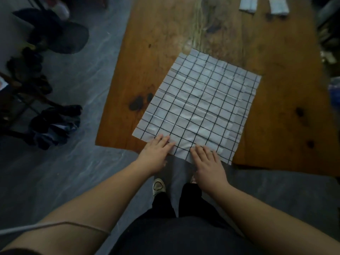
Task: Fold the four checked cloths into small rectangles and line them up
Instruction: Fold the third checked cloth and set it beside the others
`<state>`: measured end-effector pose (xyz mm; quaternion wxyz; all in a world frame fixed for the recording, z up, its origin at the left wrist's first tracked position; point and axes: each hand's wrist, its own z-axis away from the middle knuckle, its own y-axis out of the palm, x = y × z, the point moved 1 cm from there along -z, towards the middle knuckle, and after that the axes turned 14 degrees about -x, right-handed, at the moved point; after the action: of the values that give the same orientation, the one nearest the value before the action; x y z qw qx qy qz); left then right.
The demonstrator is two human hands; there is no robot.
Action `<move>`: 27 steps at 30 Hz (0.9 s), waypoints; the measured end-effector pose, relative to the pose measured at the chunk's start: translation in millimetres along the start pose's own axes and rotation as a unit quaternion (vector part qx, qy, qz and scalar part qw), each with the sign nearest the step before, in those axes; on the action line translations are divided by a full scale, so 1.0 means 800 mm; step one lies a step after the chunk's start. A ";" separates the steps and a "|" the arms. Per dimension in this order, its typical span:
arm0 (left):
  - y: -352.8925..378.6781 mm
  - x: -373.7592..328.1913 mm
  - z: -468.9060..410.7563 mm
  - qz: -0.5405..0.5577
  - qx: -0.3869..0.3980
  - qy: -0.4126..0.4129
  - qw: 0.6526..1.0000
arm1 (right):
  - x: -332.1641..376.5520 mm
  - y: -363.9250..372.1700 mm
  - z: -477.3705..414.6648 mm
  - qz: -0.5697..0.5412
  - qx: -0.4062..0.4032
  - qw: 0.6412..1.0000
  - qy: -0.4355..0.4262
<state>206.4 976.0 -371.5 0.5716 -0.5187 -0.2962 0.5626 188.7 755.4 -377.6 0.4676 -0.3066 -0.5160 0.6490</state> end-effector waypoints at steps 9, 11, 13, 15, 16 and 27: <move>0.022 0.026 0.014 -0.003 -0.100 0.025 0.995 | -0.011 0.022 0.001 -0.057 -0.133 0.988 0.047; 0.017 0.031 0.015 -0.006 -0.109 0.007 0.994 | -0.019 0.021 0.002 -0.096 -0.176 0.978 0.051; 0.013 0.036 0.017 -0.011 -0.116 0.010 0.993 | -0.027 0.016 0.007 -0.135 -0.207 0.967 0.061; 0.009 0.041 0.020 -0.007 -0.125 0.035 0.992 | -0.034 0.006 0.015 -0.157 -0.223 0.959 0.078; 0.005 0.043 0.022 0.002 -0.138 0.046 0.989 | -0.037 0.000 0.020 -0.166 -0.232 0.955 0.080; -0.081 0.041 0.064 0.105 -0.239 0.023 0.965 | -0.074 -0.073 0.081 -0.156 -0.335 0.924 0.095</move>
<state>187.7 1031.7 -304.6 0.3752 -0.6815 -0.3524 0.5201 170.8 678.1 -309.1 0.4794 -0.4214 -0.6978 0.3252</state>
